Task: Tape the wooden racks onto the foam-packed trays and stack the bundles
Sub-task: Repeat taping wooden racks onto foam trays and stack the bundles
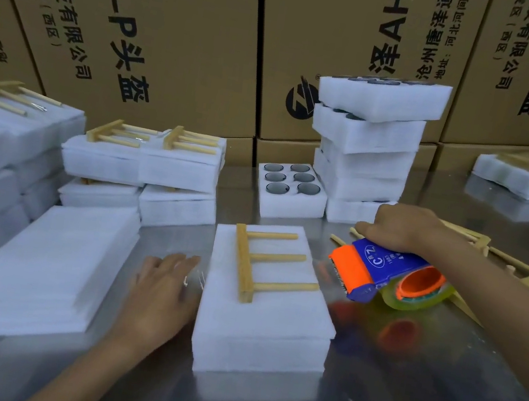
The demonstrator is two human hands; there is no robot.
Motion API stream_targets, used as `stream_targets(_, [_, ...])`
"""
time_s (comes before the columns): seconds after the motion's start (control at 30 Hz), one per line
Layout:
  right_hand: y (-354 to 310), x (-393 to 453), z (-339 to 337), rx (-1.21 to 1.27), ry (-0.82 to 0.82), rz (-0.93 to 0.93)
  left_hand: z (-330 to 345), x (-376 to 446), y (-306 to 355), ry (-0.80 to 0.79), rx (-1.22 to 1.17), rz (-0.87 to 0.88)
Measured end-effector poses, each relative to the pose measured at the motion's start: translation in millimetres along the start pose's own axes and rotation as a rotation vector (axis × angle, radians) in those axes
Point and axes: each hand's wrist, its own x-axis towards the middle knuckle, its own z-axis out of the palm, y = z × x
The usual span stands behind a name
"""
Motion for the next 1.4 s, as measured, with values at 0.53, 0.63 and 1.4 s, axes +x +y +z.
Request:
stream_targets(0.53, [6,-16,-5,0.091,0.066,0.003,-53,40,78,0.268,-0.47,0.229])
stream_targets(0.63, [6,-18,-6,0.094,0.062,0.011,-44,60,139,0.025,-0.419,0.397])
stream_targets(1.4, [18,-42,-54,-0.218,0.072,-0.067,2,58,177,-0.295,-0.226,0.358])
